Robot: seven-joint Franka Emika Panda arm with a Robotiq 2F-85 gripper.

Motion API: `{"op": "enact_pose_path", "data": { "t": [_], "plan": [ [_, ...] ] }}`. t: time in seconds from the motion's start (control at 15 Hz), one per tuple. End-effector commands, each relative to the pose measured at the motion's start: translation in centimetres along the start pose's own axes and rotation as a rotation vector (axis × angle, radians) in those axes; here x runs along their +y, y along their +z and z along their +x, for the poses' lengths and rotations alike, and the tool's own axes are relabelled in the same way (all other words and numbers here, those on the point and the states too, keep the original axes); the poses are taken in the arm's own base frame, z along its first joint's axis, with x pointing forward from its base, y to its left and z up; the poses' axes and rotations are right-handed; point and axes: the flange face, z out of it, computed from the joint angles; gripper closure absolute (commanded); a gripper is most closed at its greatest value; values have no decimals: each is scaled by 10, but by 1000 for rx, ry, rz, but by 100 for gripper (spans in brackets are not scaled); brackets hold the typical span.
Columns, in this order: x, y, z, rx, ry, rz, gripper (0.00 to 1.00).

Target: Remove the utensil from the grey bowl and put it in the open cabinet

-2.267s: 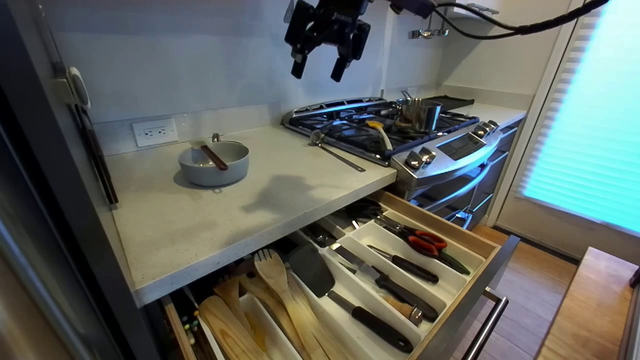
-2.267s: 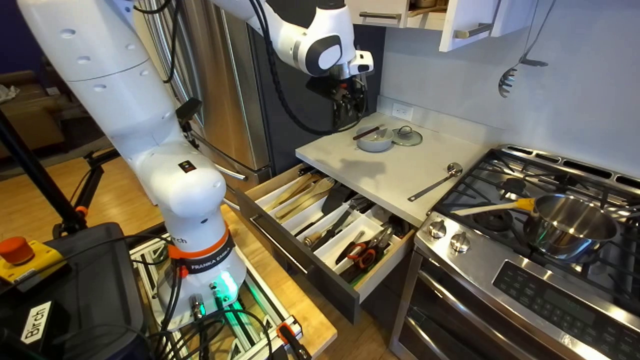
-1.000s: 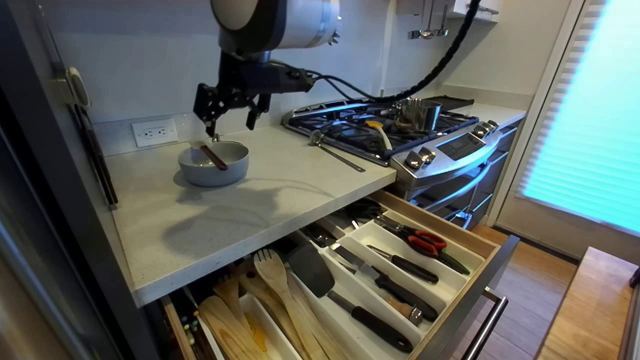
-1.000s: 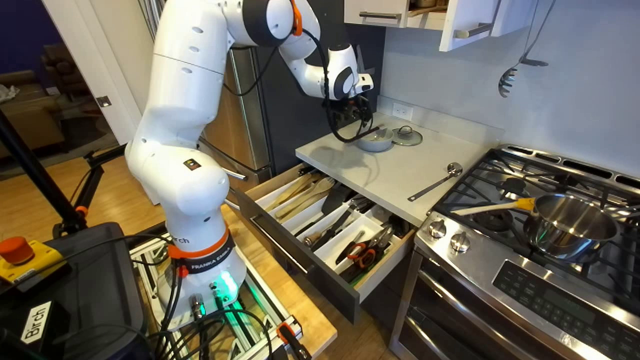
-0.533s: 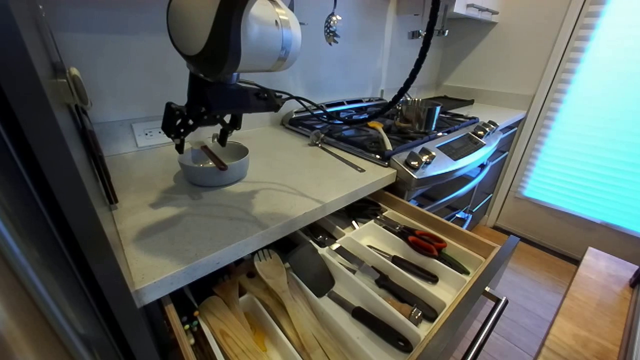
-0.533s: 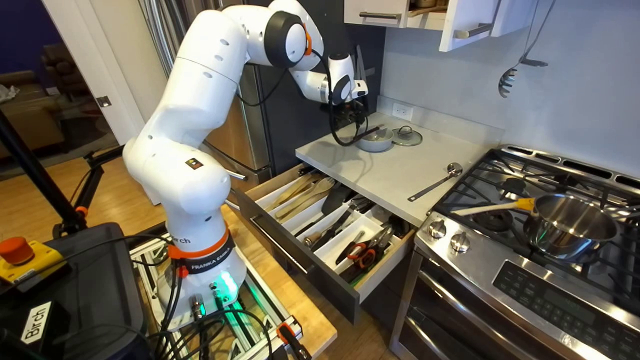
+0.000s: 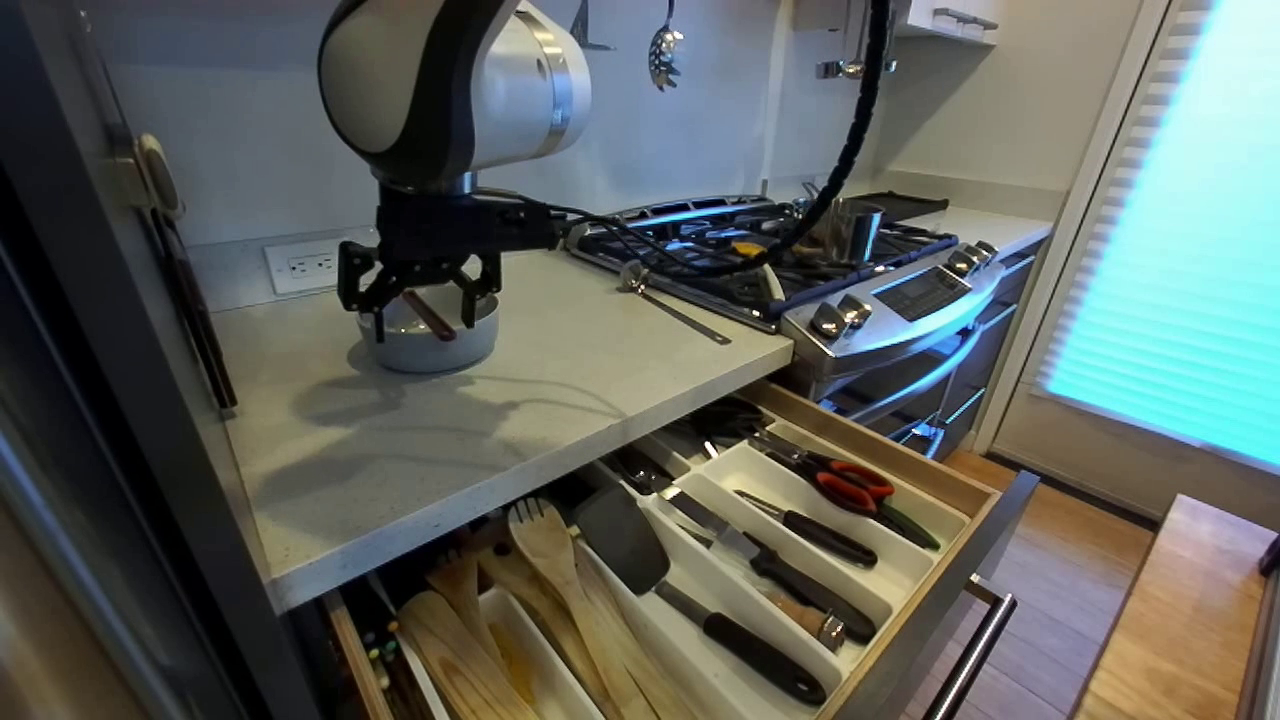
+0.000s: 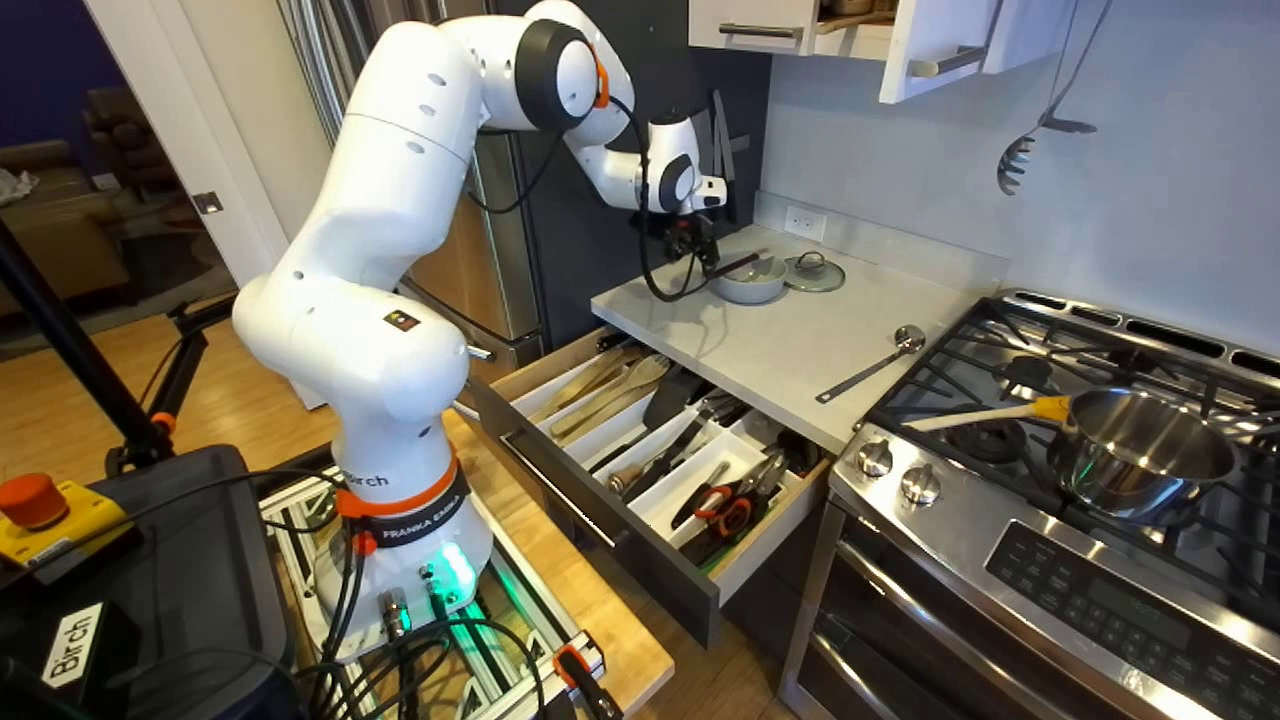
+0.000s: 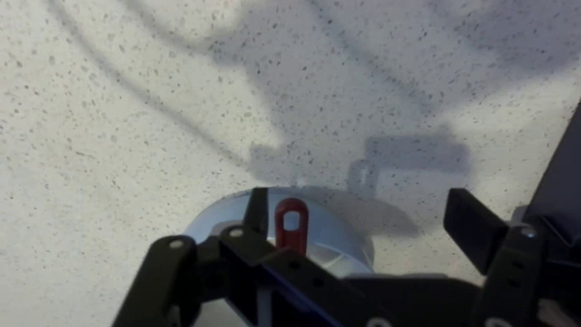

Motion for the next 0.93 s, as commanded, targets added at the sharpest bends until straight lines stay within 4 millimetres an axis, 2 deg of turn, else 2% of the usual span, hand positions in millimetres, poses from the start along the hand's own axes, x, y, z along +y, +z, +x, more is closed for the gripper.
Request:
{"op": "enact_pose_path", "data": {
  "t": [0.0,0.07,0.2,0.27,0.4,0.53,0.6,0.73,0.8,0.87],
  "plan": [
    [14,7,0,-3,132,-50,5],
    [20,9,0,-6,172,-72,9],
    [30,13,1,6,222,-65,3],
    [25,7,4,3,172,-54,7],
    [31,8,5,5,195,-62,3],
    [25,15,10,11,180,-46,0],
    [23,17,11,11,179,-43,5],
    [23,19,14,12,187,-47,23],
    [23,20,15,8,189,-49,24],
    [25,22,16,6,195,-60,35]
  ]
}}
